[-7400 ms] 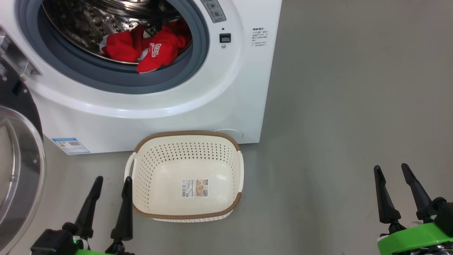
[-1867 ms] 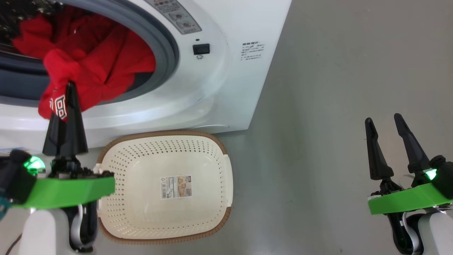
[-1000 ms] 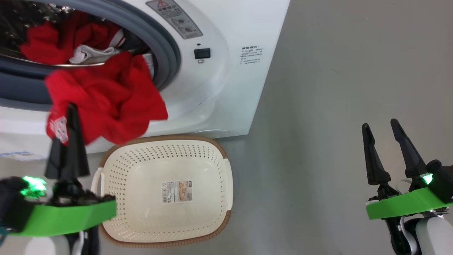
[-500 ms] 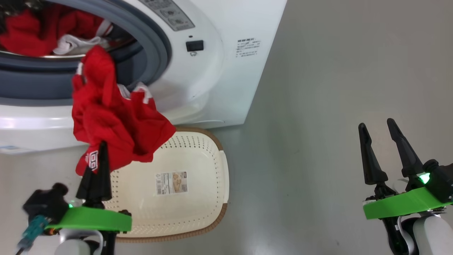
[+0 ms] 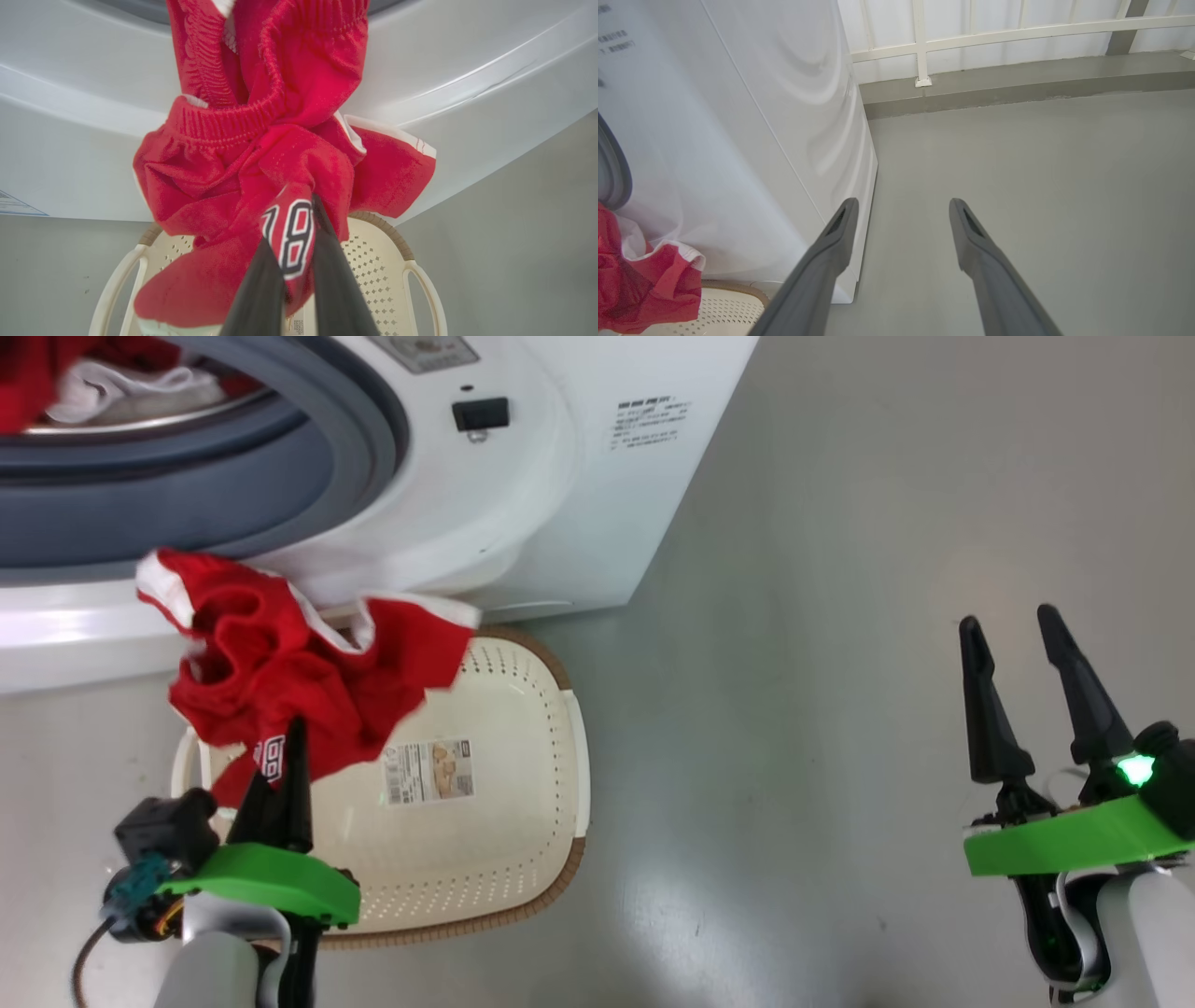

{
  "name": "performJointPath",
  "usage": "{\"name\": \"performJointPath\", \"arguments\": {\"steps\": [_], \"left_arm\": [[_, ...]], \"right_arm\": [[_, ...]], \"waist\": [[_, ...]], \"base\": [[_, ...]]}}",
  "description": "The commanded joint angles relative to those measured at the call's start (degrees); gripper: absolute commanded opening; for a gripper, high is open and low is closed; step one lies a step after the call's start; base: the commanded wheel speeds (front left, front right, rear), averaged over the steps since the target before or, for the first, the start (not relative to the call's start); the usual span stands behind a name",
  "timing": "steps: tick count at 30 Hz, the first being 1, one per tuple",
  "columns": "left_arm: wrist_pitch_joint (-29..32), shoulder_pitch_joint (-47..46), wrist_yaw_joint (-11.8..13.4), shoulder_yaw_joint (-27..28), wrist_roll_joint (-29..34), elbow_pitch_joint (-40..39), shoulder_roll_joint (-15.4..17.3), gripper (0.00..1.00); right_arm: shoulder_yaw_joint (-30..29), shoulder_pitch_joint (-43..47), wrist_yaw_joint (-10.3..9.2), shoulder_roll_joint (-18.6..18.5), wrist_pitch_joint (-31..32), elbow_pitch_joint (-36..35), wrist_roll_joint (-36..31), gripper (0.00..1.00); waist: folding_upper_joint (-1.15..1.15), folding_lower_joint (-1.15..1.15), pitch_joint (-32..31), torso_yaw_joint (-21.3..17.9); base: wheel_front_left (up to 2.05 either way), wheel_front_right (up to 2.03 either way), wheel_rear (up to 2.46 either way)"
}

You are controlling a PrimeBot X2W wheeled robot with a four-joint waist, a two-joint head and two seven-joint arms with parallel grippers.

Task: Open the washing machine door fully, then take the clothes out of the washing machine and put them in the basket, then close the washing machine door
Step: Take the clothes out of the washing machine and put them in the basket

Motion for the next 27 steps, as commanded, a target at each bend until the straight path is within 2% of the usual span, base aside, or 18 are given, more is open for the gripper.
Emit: {"name": "performJointPath", "arguments": {"steps": [1, 16, 27], "left_arm": [[-0.3, -0.6, -0.3, 1.0, 1.0, 0.6, 1.0, 0.00], [-0.3, -7.3, -0.3, -2.9, -1.1, 12.9, 1.0, 0.00], [-0.3, -11.8, -0.3, -5.0, -2.1, 17.5, 1.0, 0.00]], "right_arm": [[1.0, -0.6, 0.28, -0.2, -0.4, -1.6, 0.3, 1.00], [1.0, -2.8, 0.28, -0.2, -0.4, -2.5, 0.0, 1.00], [1.0, -4.0, 0.28, -0.5, -0.4, -3.0, -0.1, 1.00]], "waist": [[0.00, 0.00, 1.4, -0.2], [0.00, 0.00, 7.3, 0.7], [0.00, 0.00, 10.4, 1.2]], "base": [[0.00, 0.00, 0.00], [0.00, 0.00, 0.00], [0.00, 0.00, 0.00]]}}
